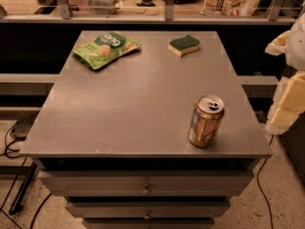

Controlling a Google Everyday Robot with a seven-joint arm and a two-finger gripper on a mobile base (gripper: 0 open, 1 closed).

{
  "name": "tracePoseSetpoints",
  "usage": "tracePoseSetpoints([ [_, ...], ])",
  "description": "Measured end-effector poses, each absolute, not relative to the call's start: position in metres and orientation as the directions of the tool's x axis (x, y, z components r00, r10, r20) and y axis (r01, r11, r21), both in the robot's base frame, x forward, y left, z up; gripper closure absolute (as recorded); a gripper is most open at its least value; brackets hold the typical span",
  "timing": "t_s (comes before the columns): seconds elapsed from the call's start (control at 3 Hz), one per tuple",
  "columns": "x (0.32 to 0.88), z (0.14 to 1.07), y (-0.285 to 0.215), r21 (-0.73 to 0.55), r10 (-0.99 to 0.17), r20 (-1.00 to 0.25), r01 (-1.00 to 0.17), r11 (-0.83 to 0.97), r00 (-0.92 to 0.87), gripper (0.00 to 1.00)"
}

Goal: Move orange can near green rice chip bag

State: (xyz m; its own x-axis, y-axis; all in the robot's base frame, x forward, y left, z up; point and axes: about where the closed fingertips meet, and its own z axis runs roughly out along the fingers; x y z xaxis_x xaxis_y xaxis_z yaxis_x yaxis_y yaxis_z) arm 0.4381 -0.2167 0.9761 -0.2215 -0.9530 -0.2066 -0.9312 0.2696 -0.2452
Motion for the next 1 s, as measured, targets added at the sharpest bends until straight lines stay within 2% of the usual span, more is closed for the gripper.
tracePoseSetpoints([
  [0.67,0.440,0.969,-0.209,-0.232,-0.961,-0.197,-0.943,0.240,-0.196,0.00],
  [1.0,0.438,0.949,-0.195,-0.169,-0.972,-0.180,-0.968,0.184,-0.154,0.00],
])
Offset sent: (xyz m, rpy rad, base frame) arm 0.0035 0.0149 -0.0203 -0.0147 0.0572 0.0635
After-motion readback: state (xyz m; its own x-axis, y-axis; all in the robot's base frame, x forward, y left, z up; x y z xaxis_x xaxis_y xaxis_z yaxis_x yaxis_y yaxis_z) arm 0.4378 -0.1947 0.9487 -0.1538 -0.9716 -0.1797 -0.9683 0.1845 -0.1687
